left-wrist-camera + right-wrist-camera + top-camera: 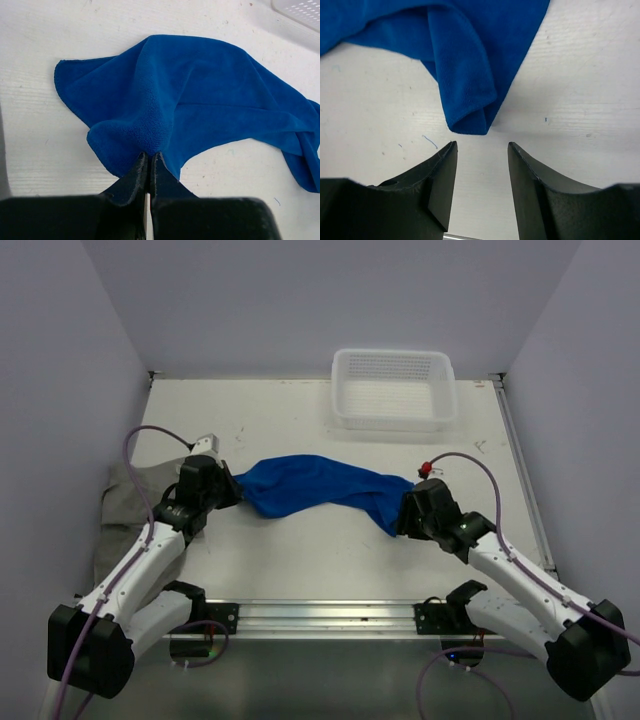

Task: Roll the towels
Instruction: Flatten the towel

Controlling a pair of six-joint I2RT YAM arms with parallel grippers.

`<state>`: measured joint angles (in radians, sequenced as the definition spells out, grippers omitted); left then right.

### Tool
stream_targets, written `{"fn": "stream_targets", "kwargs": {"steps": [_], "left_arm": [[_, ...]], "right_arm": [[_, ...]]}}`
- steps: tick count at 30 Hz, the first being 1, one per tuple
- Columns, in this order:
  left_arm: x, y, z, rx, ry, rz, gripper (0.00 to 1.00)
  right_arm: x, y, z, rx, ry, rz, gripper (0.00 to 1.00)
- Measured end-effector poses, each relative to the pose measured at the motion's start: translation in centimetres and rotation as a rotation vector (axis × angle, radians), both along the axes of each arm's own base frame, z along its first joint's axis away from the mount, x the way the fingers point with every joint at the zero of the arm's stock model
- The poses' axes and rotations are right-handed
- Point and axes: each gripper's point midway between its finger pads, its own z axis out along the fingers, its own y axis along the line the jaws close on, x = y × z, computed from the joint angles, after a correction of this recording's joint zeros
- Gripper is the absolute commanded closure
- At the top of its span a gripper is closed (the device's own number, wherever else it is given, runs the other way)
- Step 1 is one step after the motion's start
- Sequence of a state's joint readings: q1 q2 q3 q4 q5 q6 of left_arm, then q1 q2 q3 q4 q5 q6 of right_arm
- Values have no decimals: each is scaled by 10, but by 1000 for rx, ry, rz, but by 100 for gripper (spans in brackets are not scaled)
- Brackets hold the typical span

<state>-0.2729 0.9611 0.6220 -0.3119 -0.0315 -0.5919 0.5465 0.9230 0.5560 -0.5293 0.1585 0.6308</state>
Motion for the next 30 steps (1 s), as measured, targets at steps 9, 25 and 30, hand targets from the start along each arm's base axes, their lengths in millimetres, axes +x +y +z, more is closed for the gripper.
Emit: {"fn": "stream_targets", "kwargs": {"steps": [9,25,30], "left_arm": [[-1,0,0,0,1,-1,100],[-1,0,1,-1,-2,-1,100],[-1,0,0,-1,-1,-2,100]], "right_arm": [[37,-25,8,22,16,-195,51],[51,-4,-17,283,110,-382,37],[52,-1,-26,311,137,-406,39]]}}
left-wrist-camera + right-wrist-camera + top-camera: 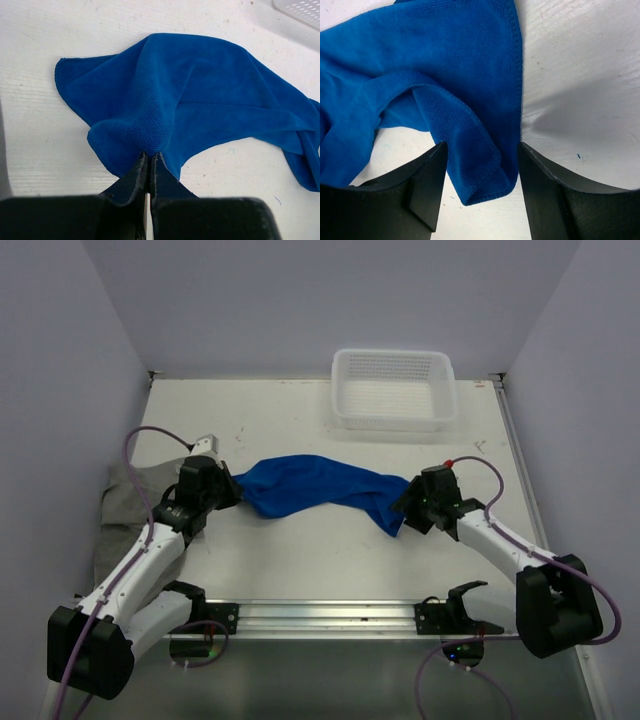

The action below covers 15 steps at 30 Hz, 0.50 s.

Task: Roll the towels
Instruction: Flatten the towel

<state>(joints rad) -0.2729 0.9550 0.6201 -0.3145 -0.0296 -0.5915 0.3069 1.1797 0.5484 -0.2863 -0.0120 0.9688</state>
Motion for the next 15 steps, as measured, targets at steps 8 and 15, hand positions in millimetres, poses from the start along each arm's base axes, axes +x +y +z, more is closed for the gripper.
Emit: {"fn": "stream_targets", "kwargs": {"steps": [8,15], "left_arm": [[-3,0,-5,2,9,-1,100],[-5,0,-10,0,18,-6,100]], "right_arm": [[6,8,-7,42,19,-18,49],[8,10,-9,59,22,-28,84]]}}
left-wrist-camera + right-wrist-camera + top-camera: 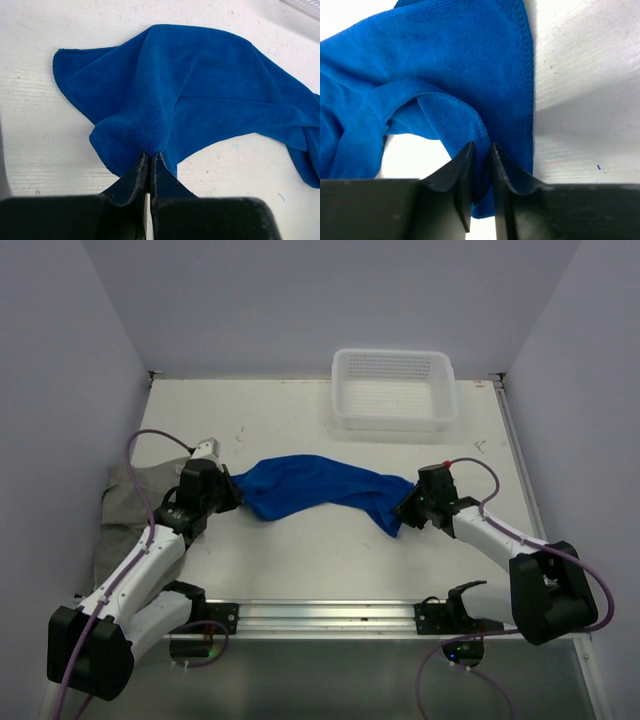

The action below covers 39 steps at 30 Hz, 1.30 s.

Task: Roll the towels
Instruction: Flatten the towel

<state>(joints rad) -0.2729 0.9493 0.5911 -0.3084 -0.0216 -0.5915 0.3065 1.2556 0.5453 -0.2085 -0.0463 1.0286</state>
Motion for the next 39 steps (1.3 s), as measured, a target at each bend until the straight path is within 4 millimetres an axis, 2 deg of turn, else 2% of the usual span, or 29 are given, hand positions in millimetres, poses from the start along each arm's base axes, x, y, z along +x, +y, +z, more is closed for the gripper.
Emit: {"fn": "stream_targets", "kwargs": {"steps": [3,4,7,11,16,19,20,22,23,25,29,33,39], "left_arm": [[0,0,0,-1,-1,-1,100],[0,0,0,-1,0,-1,100],[0,-1,0,-2,1,-2,100],[1,-1,-3,-1,7,-3,100],[3,-2,-14,8,43,-6,91],[5,-5,-24,10,71,-21,79],[5,-6,-27,10,83,-29,70],[4,-9,-34,7,107,-45,61],[4,-11,-37,4,116,-53,52],[3,-14,-41,-2,133,-73,44],[3,-18,-44,-7,148,-97,36],[4,-19,-40,-6,140,-99,34],[2,-17,-27,-17,104,-85,38]], "right_arm": [[0,-1,0,-3,1,0,99],[-2,-2,0,-9,4,2,100],[-4,-5,3,-35,2,13,100],[1,-12,23,-85,-47,29,100],[6,-22,47,-154,-106,56,100],[6,-29,58,-207,-119,77,100],[6,-32,62,-227,-120,83,100],[7,-38,71,-269,-130,92,100],[7,-41,77,-287,-138,94,100],[9,-45,88,-318,-159,101,100],[14,-50,102,-360,-181,118,100],[16,-55,101,-401,-158,133,100],[17,-70,95,-462,-122,127,100]]}}
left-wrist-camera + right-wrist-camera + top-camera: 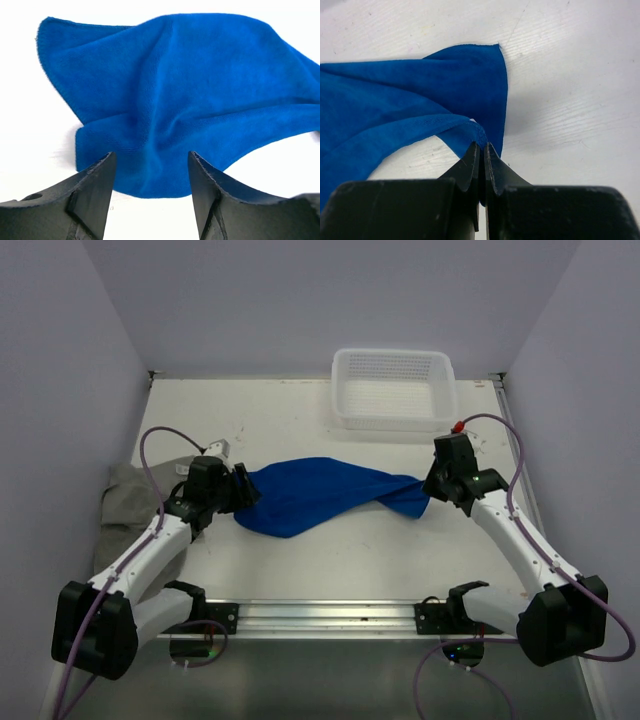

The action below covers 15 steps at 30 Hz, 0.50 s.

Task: Roll the towels
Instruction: Flatten the towel

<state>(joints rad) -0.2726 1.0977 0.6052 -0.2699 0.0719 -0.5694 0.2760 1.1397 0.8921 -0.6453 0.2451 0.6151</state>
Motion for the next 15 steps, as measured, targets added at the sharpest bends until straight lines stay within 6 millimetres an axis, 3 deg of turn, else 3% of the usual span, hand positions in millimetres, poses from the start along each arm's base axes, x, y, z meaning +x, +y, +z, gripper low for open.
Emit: {"fn": "stream_targets", "kwargs": {"steps": [6,15], "left_arm": [[-13,7,2,-24,-26,57,43],[-42,12,-55,-11,150,89,48]], "right_arm": [[2,-12,1,-24,3,-22,100],[2,-13,0,-21,6,-18,100]]}}
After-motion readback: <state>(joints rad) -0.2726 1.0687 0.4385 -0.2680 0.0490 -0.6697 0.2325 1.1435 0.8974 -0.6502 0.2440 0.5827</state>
